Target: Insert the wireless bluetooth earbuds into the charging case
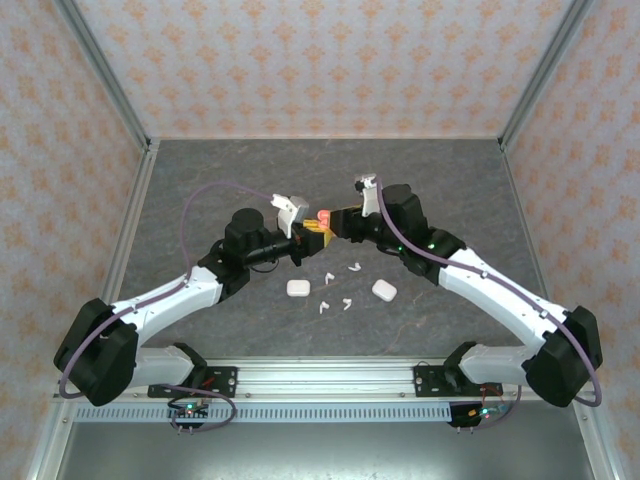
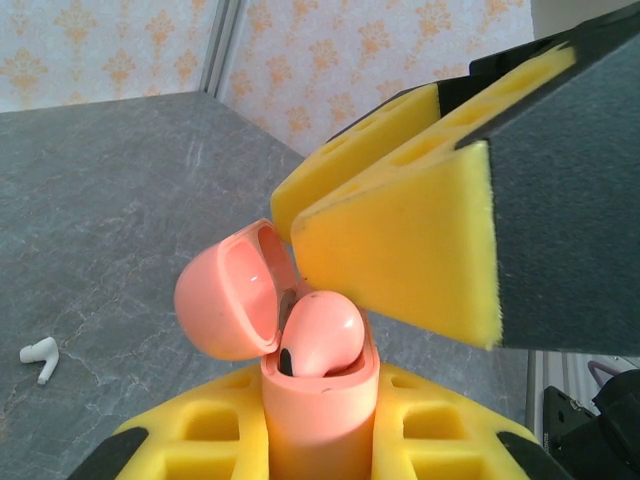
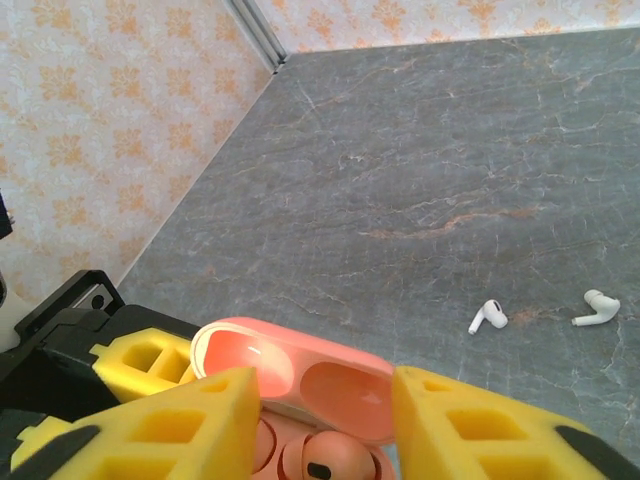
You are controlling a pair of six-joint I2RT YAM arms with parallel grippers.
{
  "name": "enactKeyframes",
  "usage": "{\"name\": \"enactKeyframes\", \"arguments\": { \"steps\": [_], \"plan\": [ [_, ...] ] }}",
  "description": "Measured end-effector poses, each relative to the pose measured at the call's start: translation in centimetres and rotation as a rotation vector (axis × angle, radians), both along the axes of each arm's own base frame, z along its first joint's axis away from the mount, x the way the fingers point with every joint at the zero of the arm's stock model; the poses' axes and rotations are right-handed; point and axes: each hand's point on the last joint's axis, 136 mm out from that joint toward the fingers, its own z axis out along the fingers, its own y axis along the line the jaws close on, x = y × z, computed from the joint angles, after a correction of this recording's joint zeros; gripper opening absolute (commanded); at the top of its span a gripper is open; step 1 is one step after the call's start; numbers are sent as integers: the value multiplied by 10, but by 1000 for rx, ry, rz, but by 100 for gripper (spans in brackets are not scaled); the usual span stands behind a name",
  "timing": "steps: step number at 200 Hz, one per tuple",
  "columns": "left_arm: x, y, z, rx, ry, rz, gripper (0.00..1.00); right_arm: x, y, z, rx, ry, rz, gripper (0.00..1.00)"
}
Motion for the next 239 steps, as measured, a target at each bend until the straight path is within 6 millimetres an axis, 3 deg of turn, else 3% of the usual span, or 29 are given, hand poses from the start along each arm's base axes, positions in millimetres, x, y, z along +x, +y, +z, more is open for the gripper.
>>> {"name": "enactKeyframes", "arguments": {
  "steps": [32, 91, 123, 196, 239],
  "plan": [
    [0, 0, 3, -7, -12, 0, 0, -2, -4, 9, -4, 3, -5, 60],
    [-12, 6, 31, -41, -91, -11, 0, -2, -43, 63, 110, -58, -38, 84],
    [-22, 8, 44, -56, -136, -38, 0, -12, -34, 64, 188, -2, 69, 93],
    [-33, 9, 56, -62, -187, -74, 0, -32, 0, 56, 296, 118, 286, 95],
    [-33, 9, 53, -52, -174, -76, 0, -44, 19, 49, 304, 163, 380, 86]
  ]
}}
